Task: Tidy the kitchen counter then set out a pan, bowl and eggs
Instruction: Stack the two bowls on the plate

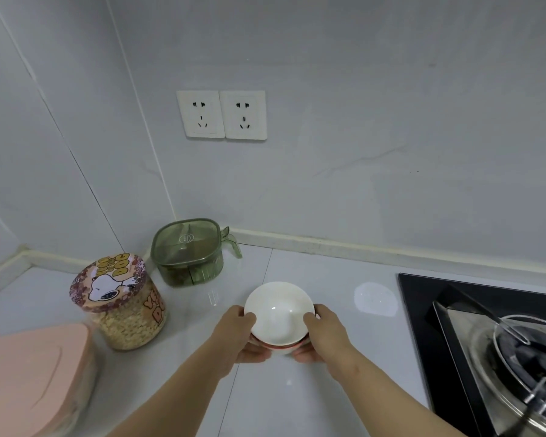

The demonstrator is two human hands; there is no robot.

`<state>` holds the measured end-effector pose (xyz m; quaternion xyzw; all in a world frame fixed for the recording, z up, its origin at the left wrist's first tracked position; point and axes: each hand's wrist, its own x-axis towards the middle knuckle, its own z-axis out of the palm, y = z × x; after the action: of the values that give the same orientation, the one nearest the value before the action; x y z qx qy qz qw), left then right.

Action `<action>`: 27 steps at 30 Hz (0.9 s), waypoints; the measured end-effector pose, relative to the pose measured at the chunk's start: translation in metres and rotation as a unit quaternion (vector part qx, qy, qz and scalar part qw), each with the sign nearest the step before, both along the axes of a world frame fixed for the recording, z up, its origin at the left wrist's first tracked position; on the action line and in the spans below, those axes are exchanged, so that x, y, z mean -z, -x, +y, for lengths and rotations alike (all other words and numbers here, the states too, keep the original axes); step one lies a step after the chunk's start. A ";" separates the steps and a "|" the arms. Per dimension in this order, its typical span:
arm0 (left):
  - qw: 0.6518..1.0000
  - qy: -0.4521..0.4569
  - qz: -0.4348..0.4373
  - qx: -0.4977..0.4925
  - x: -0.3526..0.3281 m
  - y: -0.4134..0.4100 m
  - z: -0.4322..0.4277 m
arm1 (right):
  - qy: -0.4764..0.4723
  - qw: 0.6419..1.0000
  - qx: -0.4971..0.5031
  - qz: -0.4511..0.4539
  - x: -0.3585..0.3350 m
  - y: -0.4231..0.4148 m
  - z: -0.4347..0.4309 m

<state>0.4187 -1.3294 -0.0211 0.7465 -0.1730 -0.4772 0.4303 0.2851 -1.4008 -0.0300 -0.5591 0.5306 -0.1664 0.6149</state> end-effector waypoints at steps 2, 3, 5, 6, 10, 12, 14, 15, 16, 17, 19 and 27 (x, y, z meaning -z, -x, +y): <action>1.000 0.016 0.000 0.004 -0.007 0.003 0.001 | 0.009 1.000 0.018 -0.005 -0.009 0.005 0.003; 1.000 0.025 -0.001 0.010 -0.014 0.006 0.000 | 0.014 0.999 0.032 -0.008 -0.015 0.009 0.005; 0.999 0.046 -0.002 0.023 -0.026 0.012 -0.005 | 0.019 0.997 0.066 -0.022 -0.027 0.020 0.005; 0.998 0.058 -0.002 0.032 -0.032 0.016 -0.009 | 0.021 0.996 0.084 -0.028 -0.033 0.027 0.005; 0.992 0.094 0.007 0.088 -0.052 0.048 -0.023 | 0.025 0.984 0.169 -0.043 -0.051 0.068 0.006; 0.988 0.108 0.014 0.111 -0.059 0.074 -0.029 | 0.027 0.975 0.213 -0.055 -0.057 0.094 0.008; 0.983 0.125 0.022 0.134 -0.064 0.103 -0.034 | 0.024 0.963 0.256 -0.083 -0.061 0.123 0.012; 0.981 0.128 0.026 0.146 -0.065 0.122 -0.036 | 0.028 0.957 0.275 -0.090 -0.063 0.141 0.015; 0.979 0.129 0.029 0.157 -0.066 0.143 -0.038 | 0.033 0.951 0.293 -0.091 -0.064 0.163 0.019; 0.976 0.128 0.032 0.171 -0.068 0.167 -0.038 | 0.036 0.946 0.310 -0.090 -0.066 0.186 0.023; 0.969 0.127 0.035 0.208 -0.070 0.212 -0.037 | 0.030 0.935 0.340 -0.095 -0.068 0.233 0.031; 0.946 0.119 0.074 0.291 -0.080 0.430 -0.032 | 0.060 0.891 0.438 -0.101 -0.081 0.448 0.073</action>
<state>-0.0110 -1.3616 0.0585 0.5689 -0.4062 -0.6119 0.3701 -0.1626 -1.3276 0.0509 -0.2859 0.6462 -0.5059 0.4948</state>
